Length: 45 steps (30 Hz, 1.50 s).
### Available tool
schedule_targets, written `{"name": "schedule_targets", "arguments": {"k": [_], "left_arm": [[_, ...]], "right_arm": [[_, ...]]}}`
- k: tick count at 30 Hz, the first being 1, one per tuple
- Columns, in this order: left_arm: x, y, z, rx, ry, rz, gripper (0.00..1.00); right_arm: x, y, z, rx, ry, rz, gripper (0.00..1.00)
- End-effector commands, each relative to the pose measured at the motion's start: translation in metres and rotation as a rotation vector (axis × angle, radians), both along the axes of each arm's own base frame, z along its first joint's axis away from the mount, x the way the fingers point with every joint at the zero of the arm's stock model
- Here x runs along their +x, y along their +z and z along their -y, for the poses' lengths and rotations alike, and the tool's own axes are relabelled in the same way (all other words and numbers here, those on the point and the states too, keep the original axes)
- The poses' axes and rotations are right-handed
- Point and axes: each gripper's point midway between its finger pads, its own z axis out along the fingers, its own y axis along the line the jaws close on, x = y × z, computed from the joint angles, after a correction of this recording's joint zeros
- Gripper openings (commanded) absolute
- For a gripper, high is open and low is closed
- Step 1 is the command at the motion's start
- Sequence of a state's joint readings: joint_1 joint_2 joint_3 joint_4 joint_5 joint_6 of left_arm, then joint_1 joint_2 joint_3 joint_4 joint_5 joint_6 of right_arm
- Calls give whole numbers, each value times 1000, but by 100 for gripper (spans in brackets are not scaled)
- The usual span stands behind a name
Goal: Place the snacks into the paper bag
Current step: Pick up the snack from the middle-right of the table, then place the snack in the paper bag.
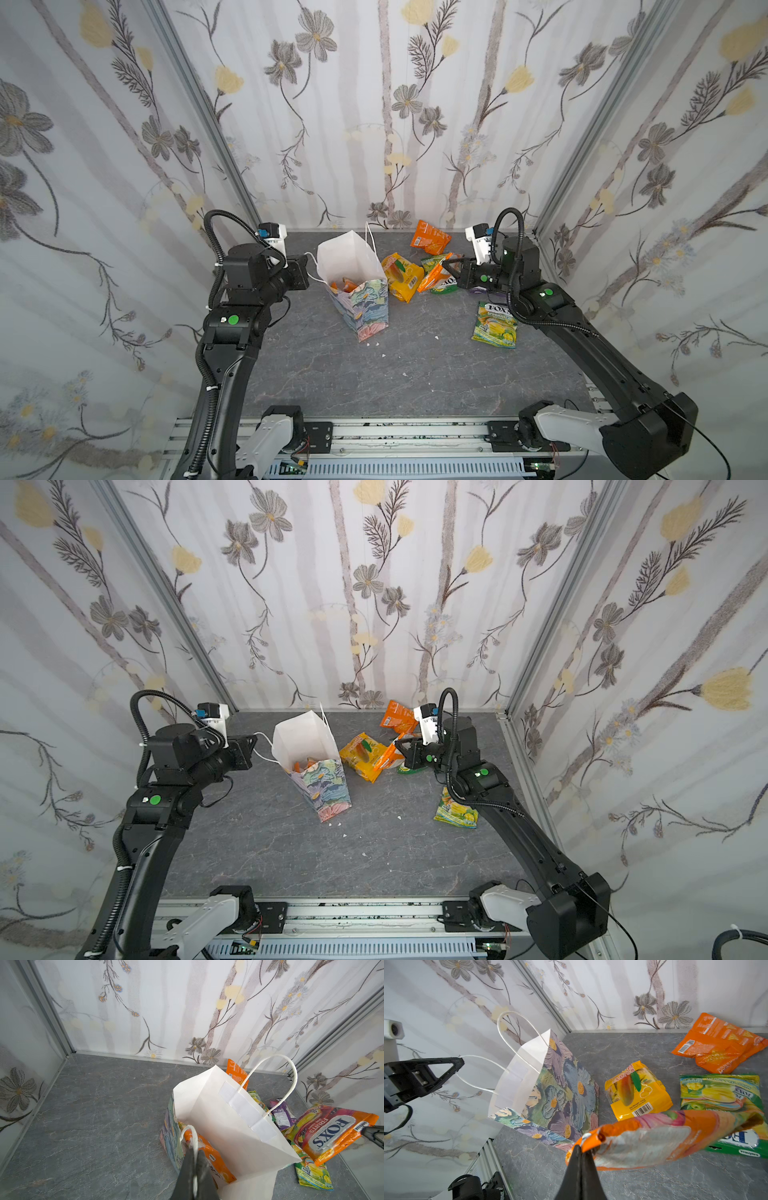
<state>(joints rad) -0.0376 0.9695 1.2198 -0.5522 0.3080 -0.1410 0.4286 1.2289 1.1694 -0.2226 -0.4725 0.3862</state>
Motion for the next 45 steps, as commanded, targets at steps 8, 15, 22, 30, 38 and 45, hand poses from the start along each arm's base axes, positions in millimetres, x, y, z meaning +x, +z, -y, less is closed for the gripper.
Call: {"name": "schedule_targets", "arguments": {"k": [8, 15, 22, 30, 38, 45], "left_arm": [[1, 7, 1, -2, -6, 24, 0], [-1, 7, 0, -1, -3, 24, 0], [-3, 5, 0, -3, -3, 26, 0], [-3, 2, 1, -1, -7, 19, 0], [-4, 1, 2, -3, -12, 23, 0], [-3, 1, 2, -1, -15, 26, 0]], "right_arm": [[-9, 42, -32, 3, 139, 81, 0], [-15, 73, -51, 33, 231, 114, 0], [-4, 102, -62, 34, 205, 153, 0], [2, 135, -82, 59, 228, 203, 0], [-8, 176, -110, 134, 325, 261, 0], [-26, 195, -133, 169, 410, 288, 0]]}}
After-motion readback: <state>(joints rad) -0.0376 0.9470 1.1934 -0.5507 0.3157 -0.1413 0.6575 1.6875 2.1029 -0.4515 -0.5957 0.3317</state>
